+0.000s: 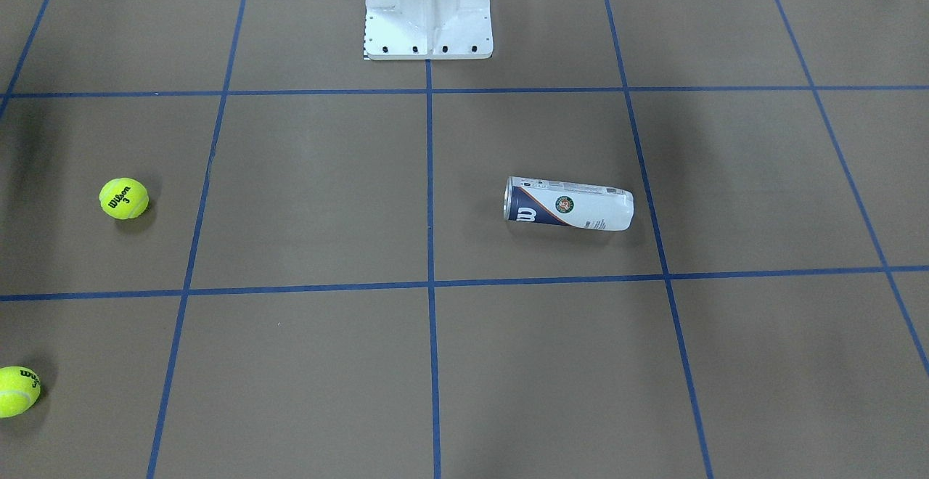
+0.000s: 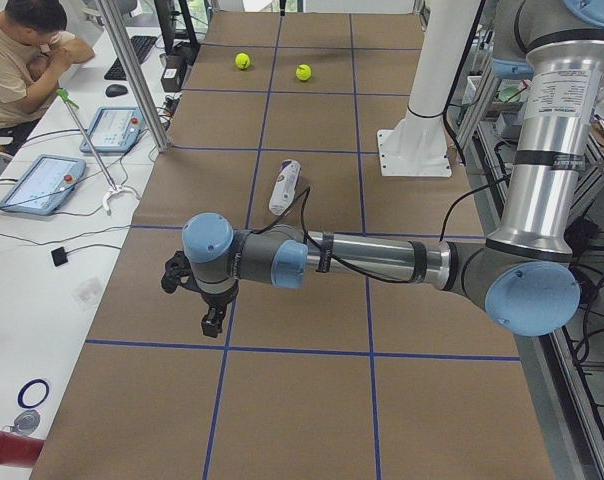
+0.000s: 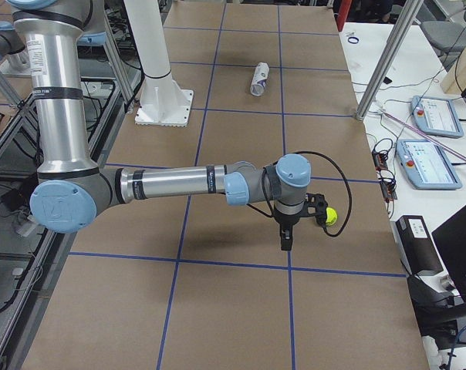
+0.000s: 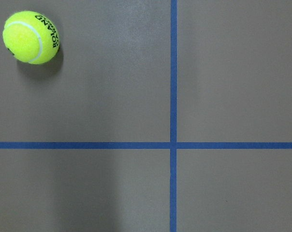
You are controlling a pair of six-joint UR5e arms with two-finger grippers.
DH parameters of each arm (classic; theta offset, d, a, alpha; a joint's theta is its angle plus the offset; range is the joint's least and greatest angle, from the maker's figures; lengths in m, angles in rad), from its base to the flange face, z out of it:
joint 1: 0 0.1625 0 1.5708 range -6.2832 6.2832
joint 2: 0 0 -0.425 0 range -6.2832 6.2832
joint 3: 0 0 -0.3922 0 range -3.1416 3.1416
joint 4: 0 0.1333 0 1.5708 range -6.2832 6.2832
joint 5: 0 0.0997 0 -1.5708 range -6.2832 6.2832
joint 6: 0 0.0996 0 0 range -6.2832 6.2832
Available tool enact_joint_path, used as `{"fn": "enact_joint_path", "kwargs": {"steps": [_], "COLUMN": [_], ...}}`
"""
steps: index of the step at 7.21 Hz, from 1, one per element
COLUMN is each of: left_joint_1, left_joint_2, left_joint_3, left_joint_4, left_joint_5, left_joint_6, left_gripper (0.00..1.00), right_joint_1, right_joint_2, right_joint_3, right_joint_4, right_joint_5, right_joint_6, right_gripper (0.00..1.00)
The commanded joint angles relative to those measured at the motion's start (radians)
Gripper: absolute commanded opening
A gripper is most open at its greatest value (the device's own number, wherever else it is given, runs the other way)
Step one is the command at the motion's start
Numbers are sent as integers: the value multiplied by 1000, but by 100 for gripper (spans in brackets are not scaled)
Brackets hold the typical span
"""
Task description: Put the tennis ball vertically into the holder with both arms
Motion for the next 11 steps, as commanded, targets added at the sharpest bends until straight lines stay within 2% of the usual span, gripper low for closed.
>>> {"fn": "enact_joint_path", "kwargs": {"steps": [1, 2, 4, 8, 9, 10, 11], "left_joint_1": [112, 161, 261, 433, 468, 537, 621], "left_joint_2": [-43, -74, -129, -383, -420, -448, -458], "left_joint_3": [-5, -9, -8, -5, -8, -23, -70], "left_joint_4": [-145, -177, -387, -388, -391, -392, -392], "left_joint_5": [12, 14, 13, 20, 23, 52, 148], "left_joint_6": [-8, 9, 86, 24, 26, 31, 34], "left_gripper": [100, 100, 99, 100, 100, 100, 100], "right_joint_1": [0, 0, 0, 0, 0, 0, 0], "right_joint_2": [0, 0, 0, 0, 0, 0, 0], "right_joint_3": [0, 0, 0, 0, 2, 5, 6], "right_joint_4": [0, 0, 0, 0, 0, 0, 0], "right_joint_5": [2, 2, 3, 8, 8, 9, 8], "right_joint_6": [1, 1, 1, 3, 3, 3, 3], "right_gripper": [100, 100, 100, 100, 100, 100, 100]}}
